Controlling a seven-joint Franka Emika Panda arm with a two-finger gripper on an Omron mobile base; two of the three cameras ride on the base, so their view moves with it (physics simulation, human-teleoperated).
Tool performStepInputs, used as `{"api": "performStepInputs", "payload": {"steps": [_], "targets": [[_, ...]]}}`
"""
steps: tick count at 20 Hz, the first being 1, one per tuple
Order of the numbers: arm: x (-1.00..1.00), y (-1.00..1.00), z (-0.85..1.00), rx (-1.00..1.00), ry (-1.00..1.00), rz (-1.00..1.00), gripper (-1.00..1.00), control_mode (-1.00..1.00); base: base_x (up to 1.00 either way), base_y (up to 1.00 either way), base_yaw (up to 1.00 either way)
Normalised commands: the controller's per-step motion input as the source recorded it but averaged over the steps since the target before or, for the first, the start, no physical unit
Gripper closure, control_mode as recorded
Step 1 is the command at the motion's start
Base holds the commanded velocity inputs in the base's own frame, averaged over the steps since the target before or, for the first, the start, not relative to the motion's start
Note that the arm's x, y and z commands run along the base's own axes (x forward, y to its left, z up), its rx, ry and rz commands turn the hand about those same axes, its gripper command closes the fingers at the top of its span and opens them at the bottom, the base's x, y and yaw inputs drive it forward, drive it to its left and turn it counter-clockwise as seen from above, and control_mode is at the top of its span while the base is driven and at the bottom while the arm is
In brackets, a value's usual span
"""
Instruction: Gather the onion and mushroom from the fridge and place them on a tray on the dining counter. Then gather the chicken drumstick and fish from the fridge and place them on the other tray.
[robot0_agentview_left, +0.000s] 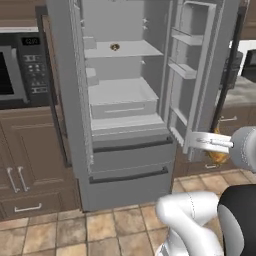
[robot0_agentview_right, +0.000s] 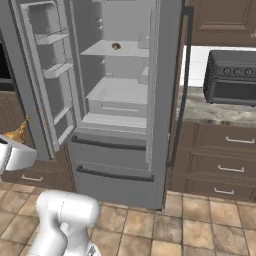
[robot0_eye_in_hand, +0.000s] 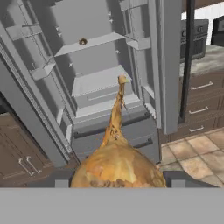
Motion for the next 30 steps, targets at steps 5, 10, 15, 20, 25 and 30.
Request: {"api": "performStepInputs", "payload": {"steps": [5,10,15,20,25,30], "targets": [[0.0,0.0,0.0,0.0,0.0,0.0,1.0,1.0,-0.99,0.45,0.0],[0.0,0.0,0.0,0.0,0.0,0.0,1.0,1.0,-1.0,0.44,0.0],[0.0,0.0,0.0,0.0,0.0,0.0,1.0,1.0,-1.0,0.32,0.0],[0.0,0.0,0.0,0.0,0.0,0.0,1.0,1.0,-1.0,0.22,-0.04],[0.0,0.0,0.0,0.0,0.0,0.0,1.0,1.0,-1.0,0.17,-0.14],[0.0,0.0,0.0,0.0,0.0,0.0,1.0,1.0,-1.0,0.06,-0.21]]}}
